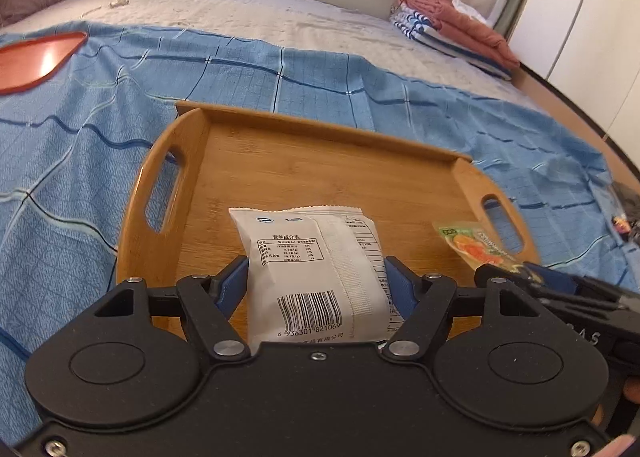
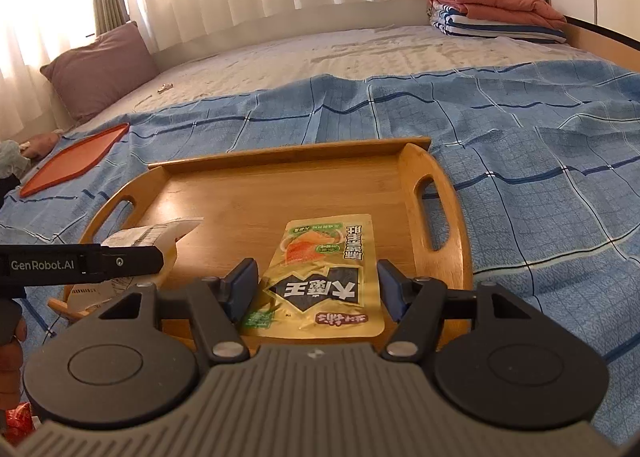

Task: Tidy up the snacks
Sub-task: 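Carry both packets onto the wooden tray and open both grippers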

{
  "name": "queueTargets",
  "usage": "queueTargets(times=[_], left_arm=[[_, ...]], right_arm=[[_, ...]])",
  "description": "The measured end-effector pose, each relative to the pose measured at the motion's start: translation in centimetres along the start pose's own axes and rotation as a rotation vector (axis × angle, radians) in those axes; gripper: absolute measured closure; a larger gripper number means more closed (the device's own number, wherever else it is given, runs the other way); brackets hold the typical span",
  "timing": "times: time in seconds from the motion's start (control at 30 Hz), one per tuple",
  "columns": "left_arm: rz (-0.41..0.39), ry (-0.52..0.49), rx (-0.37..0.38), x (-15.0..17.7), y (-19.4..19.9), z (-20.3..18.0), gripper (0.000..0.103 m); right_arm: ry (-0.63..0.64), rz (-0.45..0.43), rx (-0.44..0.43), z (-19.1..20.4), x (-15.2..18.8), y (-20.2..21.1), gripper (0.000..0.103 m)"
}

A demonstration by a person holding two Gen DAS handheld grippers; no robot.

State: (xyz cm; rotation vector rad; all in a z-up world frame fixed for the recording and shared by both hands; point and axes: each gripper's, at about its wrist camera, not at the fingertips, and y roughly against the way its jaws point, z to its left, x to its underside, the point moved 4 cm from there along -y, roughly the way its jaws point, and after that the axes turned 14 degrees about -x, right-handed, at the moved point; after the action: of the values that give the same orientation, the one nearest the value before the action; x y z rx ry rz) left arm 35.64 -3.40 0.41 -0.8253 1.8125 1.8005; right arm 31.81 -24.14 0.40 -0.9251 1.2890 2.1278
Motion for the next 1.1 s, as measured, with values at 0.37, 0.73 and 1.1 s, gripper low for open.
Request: queueTargets(times=[0.37, 0.73, 1.1], left_arm=[[0.001, -0.029, -0.02, 0.7, -1.2, -0.6, 0.033], [-0.017, -0.081, -0.029, 0.7, -1.8, -1.6, 0.032], [0.01, -0.073, -0.021, 0.4, -2.2, -2.0, 0.015]], right_arm=[[-0.01, 0.021, 0.006, -0.2, 0.7, -1.5, 0.036], [-0.008, 0.037, 0.009, -0.1, 1.3, -2.2, 0.035], [-0.006, 0.027, 0.0, 0.0, 1.6, -2.1, 0.021]])
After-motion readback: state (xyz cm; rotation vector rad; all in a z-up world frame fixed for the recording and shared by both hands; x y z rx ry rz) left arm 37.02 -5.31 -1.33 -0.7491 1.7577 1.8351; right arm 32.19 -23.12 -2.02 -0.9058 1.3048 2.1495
